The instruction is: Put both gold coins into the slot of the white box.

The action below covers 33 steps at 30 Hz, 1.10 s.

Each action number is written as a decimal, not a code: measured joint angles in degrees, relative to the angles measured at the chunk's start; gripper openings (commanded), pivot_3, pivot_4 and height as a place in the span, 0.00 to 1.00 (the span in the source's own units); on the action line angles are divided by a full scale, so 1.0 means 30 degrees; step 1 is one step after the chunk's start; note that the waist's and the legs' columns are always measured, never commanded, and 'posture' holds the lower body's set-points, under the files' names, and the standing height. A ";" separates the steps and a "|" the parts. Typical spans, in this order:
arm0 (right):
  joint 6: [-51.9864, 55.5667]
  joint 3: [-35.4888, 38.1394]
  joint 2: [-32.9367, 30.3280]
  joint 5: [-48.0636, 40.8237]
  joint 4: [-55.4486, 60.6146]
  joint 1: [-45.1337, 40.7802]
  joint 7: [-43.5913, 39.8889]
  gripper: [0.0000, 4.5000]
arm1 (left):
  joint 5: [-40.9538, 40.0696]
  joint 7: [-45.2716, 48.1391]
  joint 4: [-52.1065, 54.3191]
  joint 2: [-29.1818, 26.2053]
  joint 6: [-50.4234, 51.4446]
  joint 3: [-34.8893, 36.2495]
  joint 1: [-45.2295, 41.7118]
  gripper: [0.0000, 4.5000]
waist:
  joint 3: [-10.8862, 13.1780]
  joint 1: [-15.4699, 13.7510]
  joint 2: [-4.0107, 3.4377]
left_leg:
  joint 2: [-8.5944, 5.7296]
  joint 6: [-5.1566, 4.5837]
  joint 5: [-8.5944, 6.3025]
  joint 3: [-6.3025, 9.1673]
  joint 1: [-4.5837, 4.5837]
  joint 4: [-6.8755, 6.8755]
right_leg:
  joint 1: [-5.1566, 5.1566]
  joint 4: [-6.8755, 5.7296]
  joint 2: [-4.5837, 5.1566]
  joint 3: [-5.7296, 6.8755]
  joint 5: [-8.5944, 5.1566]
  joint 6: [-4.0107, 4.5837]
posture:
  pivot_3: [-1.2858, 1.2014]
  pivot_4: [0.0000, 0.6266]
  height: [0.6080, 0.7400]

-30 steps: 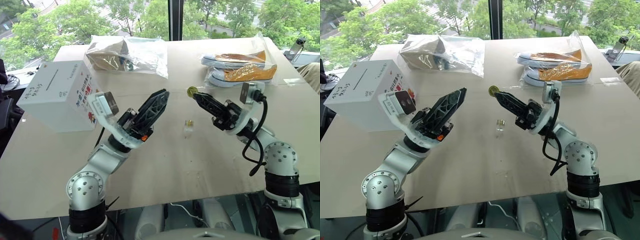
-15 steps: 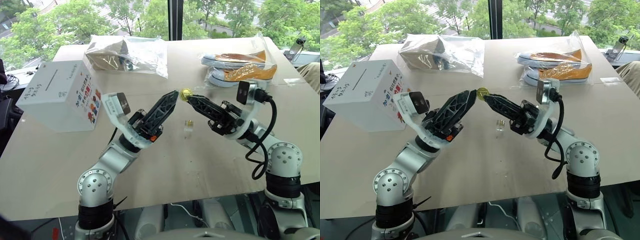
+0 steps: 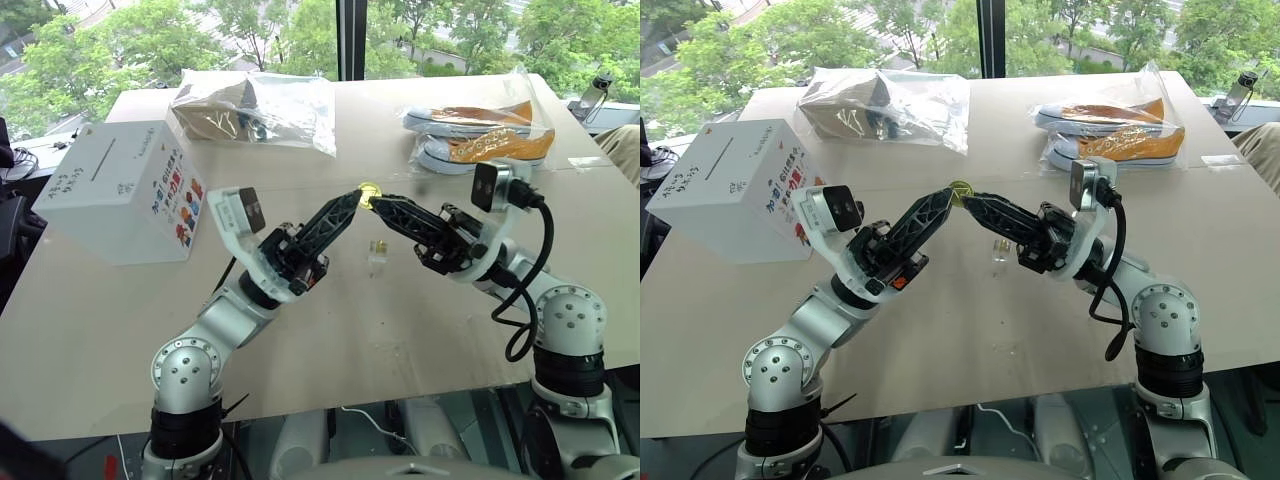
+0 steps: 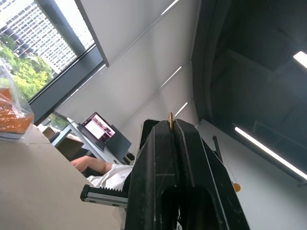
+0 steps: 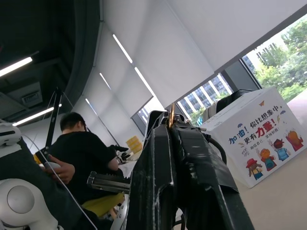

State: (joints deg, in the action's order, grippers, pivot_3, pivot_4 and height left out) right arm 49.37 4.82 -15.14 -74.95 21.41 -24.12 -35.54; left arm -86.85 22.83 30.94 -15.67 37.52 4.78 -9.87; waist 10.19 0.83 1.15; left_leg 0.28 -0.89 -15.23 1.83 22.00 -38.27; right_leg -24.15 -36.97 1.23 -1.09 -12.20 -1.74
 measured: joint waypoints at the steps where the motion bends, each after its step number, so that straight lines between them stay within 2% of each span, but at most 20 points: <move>1: -0.0001 -0.0011 -0.0050 0.0000 0.0000 0.0000 -0.0014 0.00 | 0.0004 0.0005 0.0000 -0.0062 0.0014 -0.0061 0.0000 0.00 | 0.0000 0.0000 0.0000 | 0.0000 0.0000 0.0000 0.0000 0.0001 0.0000 | 0.0000 0.0002 0.0000 0.0000 0.0000 0.0000 | 0.52 0.24 1.00; 10: -0.0086 -0.0162 -0.0171 0.0123 0.0000 0.0001 -0.0089 0.00 | 0.0009 0.0062 -0.0016 -0.0354 0.0069 -0.0108 0.0021 0.00 | 0.0000 -0.0004 0.0000 | 0.0003 -0.0008 -0.0005 0.0001 0.0006 0.0009 | 0.0000 0.0021 0.0000 0.0000 -0.0011 -0.0016 | 0.52 0.24 1.00; 11: -0.0111 -0.0176 -0.0178 0.0167 0.0000 0.0000 -0.0087 0.13 | 0.0037 0.0039 -0.0036 -0.0365 0.0070 -0.0109 0.0014 0.00 | 0.0000 -0.0003 -0.0001 | 0.0003 -0.0009 -0.0006 0.0000 0.0007 0.0009 | 0.0000 0.0023 0.0000 0.0000 -0.0012 -0.0016 | 0.52 0.24 1.00; 13: -0.0077 -0.0328 -0.0184 0.0156 -0.0001 -0.0005 -0.0042 0.31 | 0.0263 -0.0050 -0.0102 -0.0490 0.0216 -0.0289 -0.0006 0.00 | 0.0001 -0.0003 -0.0001 | 0.0002 -0.0012 -0.0007 0.0002 0.0010 0.0009 | -0.0001 0.0024 0.0000 0.0001 -0.0011 -0.0016 | 0.52 0.24 1.00; 15: -0.0028 -0.0363 -0.0244 0.0154 -0.0002 -0.0008 0.0021 0.55 | 0.0432 -0.0264 -0.0331 -0.0671 0.0219 -0.0211 -0.0081 0.00 | 0.0000 -0.0001 -0.0001 | 0.0004 -0.0013 -0.0008 0.0005 0.0010 0.0009 | -0.0002 0.0025 0.0000 0.0003 -0.0012 -0.0016 | 0.52 0.24 1.00; 16: -0.0045 -0.0364 -0.0254 0.0180 -0.0002 -0.0008 0.0028 0.64 | 0.0435 -0.0330 -0.0412 -0.0757 0.0227 -0.0184 -0.0115 0.00 | 0.0001 -0.0001 -0.0001 | 0.0004 -0.0013 -0.0008 0.0005 0.0010 0.0010 | -0.0002 0.0025 0.0000 0.0003 -0.0012 -0.0016 | 0.52 0.24 1.00; 17: -0.0257 -0.0372 -0.0252 0.0471 -0.0003 -0.0008 0.0033 0.78 | 0.0465 -0.0511 -0.0483 -0.1039 0.0303 -0.0144 -0.0246 0.00 | 0.0001 -0.0004 0.0000 | 0.0004 -0.0014 -0.0008 0.0008 0.0011 0.0010 | -0.0002 0.0025 -0.0001 0.0008 -0.0016 -0.0023 | 0.52 0.24 1.00; 18: -0.0611 -0.0377 -0.0255 0.1014 -0.0015 -0.0008 0.0054 0.84 | 0.0545 -0.0701 -0.0532 -0.1585 0.0363 -0.0022 -0.0453 0.00 | 0.0001 -0.0002 -0.0001 | 0.0003 -0.0014 -0.0008 0.0013 0.0012 0.0011 | -0.0003 0.0025 -0.0002 0.0012 -0.0019 -0.0029 | 0.52 0.24 1.00; 19: -0.1024 -0.0356 -0.0252 0.1553 -0.0069 -0.0005 0.0122 0.95 | 0.0550 -0.0836 -0.0538 -0.1998 0.0396 0.0245 -0.0629 0.00 | 0.0001 0.0001 -0.0002 | 0.0004 -0.0013 -0.0008 0.0011 0.0010 0.0011 | -0.0004 0.0025 -0.0005 0.0011 -0.0020 -0.0030 | 0.52 0.24 1.00; 20: -0.1332 -0.0281 -0.0270 0.1959 -0.0175 -0.0002 0.0207 0.98 | 0.0543 -0.0968 -0.0538 -0.2329 0.0393 0.0602 -0.0819 0.00 | 0.0001 0.0006 -0.0002 | 0.0007 -0.0013 -0.0008 0.0011 0.0011 0.0011 | -0.0004 0.0025 -0.0005 0.0012 -0.0020 -0.0033 | 0.52 0.24 1.00; 23: -0.2030 -0.0026 -0.0923 0.3180 -0.0767 0.0017 -0.0117 0.98 | 0.0461 -0.1488 -0.0364 -0.3517 0.0318 0.1623 -0.1226 0.00 | 0.0004 -0.0005 -0.0005 | 0.0008 -0.0014 -0.0010 0.0005 0.0025 0.0012 | -0.0007 0.0047 -0.0002 0.0006 -0.0012 -0.0023 | 0.52 0.24 1.00; 27: -0.3498 -0.0246 -0.2588 0.5848 -0.1117 -0.0050 -0.2081 0.98 | 0.1862 -0.2800 -0.0228 -0.5943 0.0226 0.3294 -0.2386 0.00 | 0.0010 -0.0022 -0.0004 | 0.0007 -0.0018 -0.0013 0.0016 0.0035 0.0026 | -0.0014 0.0065 -0.0003 0.0023 -0.0015 -0.0030 | 0.52 0.24 1.00; 30: -0.4612 -0.0817 -0.2711 0.7123 -0.1412 -0.0995 -0.3704 0.98 | 0.4195 -0.3502 -0.0222 -0.8416 0.0278 0.4112 -0.3699 0.00 | 0.0036 0.0046 -0.0035 | 0.0006 -0.0018 -0.0013 -0.0016 0.0006 0.0061 | -0.0017 0.0065 -0.0023 -0.0014 -0.0019 -0.0037 | 0.52 0.24 1.00; 33: -0.5287 -0.1126 -0.2654 0.7793 -0.1582 -0.1944 -0.4624 0.98 | 0.6486 -0.4200 -0.0824 -0.9580 0.0377 0.4210 -0.4212 0.00 | 0.0050 0.0017 -0.0036 | 0.0008 -0.0016 -0.0013 -0.0003 0.0010 0.0075 | -0.0026 0.0063 -0.0024 0.0002 -0.0013 -0.0028 | 0.52 0.24 1.00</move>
State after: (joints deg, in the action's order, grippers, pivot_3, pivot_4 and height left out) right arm 33.51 1.44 -23.11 -51.57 16.66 -29.95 -49.41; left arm -67.40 10.23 28.47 -44.41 38.65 17.41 -22.50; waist 10.34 0.89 1.04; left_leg 0.30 -0.94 -15.27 1.82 22.03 -38.04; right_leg -24.22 -36.78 1.16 -1.08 -12.24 -1.83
